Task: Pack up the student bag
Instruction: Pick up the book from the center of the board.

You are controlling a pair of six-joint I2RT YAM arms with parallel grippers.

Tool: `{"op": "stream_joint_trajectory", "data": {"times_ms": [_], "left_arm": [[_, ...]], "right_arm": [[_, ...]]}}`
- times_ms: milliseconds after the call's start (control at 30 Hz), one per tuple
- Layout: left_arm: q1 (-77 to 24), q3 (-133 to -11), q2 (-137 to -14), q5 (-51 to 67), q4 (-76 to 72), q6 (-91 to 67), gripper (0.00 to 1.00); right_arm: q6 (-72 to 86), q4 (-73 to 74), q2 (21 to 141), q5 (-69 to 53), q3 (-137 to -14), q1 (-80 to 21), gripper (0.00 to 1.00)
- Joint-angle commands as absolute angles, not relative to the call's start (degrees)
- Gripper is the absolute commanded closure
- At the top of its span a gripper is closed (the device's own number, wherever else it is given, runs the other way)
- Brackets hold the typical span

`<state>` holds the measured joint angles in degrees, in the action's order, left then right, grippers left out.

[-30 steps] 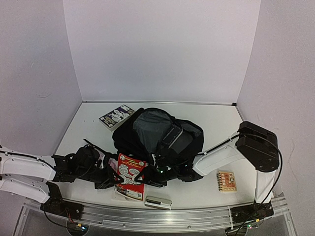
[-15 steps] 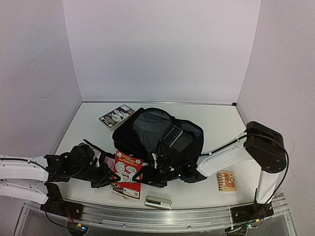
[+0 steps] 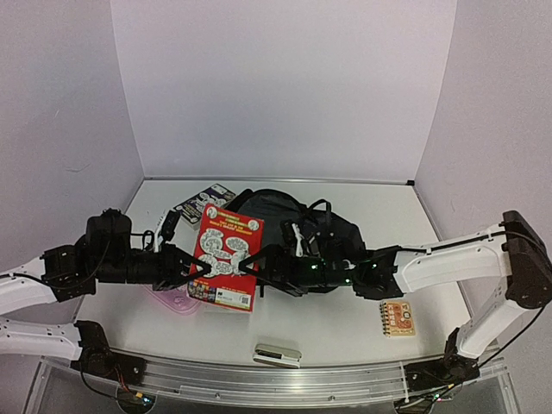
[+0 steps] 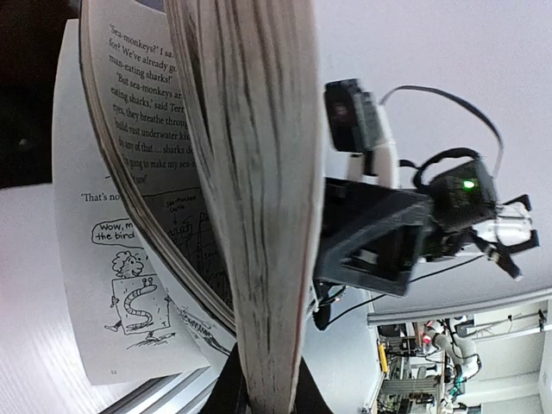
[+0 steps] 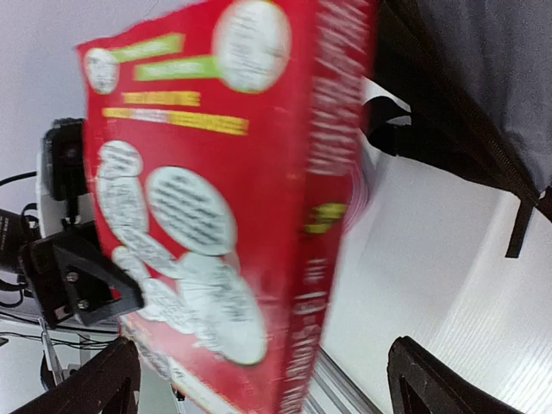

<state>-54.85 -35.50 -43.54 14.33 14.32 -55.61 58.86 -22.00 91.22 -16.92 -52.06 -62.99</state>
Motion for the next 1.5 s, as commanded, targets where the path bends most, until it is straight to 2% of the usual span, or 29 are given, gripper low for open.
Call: {"op": "stream_joint_trajectory", "data": {"times_ms": [0,233,300,467,567,600,700,767,833,967,1100,1300,1367,1467], "left_arm": [[-55.02,-43.49,-45.77,17.12,10.21,-47.31,1.00],[-55.02,-46.08,-52.39,22.40,5.05,-45.57,1.00],[-55.02,-46.12,-53.44,22.91,3.24,-45.35,1.00],[-54.98,-44.70,-54.34,22.13,0.23,-45.56,1.00],[-54.98,-44.15,-54.36,20.09,1.35,-45.40,0.98],[-54.94,-44.41,-54.34,18.69,3.48,-45.07,0.92],[-54.74,-45.91,-54.28,12.83,10.91,-43.99,0.58],[-54.40,-46.52,-54.18,9.38,14.61,-43.94,0.34],[-53.62,-46.58,-54.50,8.86,15.67,-43.86,0.17],[-52.82,-47.28,-56.85,13.77,13.04,-42.85,0.05],[-52.82,-49.31,-60.63,19.21,10.42,-41.13,0.01],[-52.82,-50.25,-65.18,29.92,1.19,-40.88,0.01],[-52.81,-50.11,-66.07,33.12,-2.96,-41.68,0.08],[-52.76,-49.79,-66.70,35.35,-6.56,-42.77,0.24]], "right_arm": [[57.96,-22.94,88.24,-17.31,-50.22,-61.55,0.03],[54.11,-27.56,85.25,-21.88,-50.53,-61.53,0.11],[53.68,-28.92,84.51,-22.86,-50.59,-61.52,0.18],[53.70,-30.07,83.19,-22.07,-49.94,-61.58,0.48],[53.80,-30.26,81.91,-19.67,-48.58,-61.45,0.76],[53.93,-30.37,81.19,-18.52,-47.81,-61.41,0.85],[54.30,-30.53,78.60,-15.90,-45.68,-60.78,1.00],[54.17,-30.46,76.83,-15.58,-44.75,-60.21,1.00],[53.72,-30.44,75.51,-15.89,-44.31,-59.86,1.00],[52.05,-30.49,73.58,-18.67,-44.34,-59.67,1.00],[50.20,-30.88,71.97,-22.49,-45.01,-59.60,1.00],[49.60,-32.69,69.72,-26.97,-45.35,-59.67,1.00],[49.77,-32.67,69.72,-26.91,-45.19,-59.62,1.00],[50.10,-32.69,70.26,-26.10,-44.51,-59.66,1.00]]}}
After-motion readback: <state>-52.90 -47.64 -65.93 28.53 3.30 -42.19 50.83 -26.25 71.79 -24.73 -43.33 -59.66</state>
